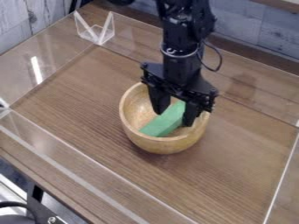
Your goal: Move green stick from inside the wooden bowl to the table next to it
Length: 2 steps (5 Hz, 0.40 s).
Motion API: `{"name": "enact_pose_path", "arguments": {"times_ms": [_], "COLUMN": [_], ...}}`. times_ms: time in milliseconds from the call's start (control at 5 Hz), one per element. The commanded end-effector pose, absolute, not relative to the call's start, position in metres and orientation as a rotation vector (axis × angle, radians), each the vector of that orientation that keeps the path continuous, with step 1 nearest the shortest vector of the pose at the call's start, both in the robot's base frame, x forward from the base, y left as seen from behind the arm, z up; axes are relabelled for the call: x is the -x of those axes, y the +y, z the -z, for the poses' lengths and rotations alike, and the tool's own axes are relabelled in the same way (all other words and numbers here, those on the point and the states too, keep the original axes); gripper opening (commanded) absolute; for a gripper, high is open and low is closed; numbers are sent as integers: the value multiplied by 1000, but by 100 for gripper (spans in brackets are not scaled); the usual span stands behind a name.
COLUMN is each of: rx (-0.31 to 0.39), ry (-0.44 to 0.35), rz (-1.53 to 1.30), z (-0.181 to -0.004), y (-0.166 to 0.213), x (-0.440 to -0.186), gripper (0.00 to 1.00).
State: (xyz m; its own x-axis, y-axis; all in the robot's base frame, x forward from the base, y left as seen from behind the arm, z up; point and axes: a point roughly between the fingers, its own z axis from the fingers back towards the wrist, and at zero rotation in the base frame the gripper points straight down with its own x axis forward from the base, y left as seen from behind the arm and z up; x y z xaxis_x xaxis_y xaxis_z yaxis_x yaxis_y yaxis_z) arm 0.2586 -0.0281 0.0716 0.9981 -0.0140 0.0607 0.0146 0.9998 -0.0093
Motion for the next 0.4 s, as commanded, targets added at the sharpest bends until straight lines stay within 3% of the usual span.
{"name": "enact_pose_path", "arguments": {"times_ms": [0,200], "rx": [11,9], "ry": [-110,-106], "rz": [3,-1], "z": [-84,-83], "y": [-26,-25], "x": [-271,-272], "gripper": [100,100]}}
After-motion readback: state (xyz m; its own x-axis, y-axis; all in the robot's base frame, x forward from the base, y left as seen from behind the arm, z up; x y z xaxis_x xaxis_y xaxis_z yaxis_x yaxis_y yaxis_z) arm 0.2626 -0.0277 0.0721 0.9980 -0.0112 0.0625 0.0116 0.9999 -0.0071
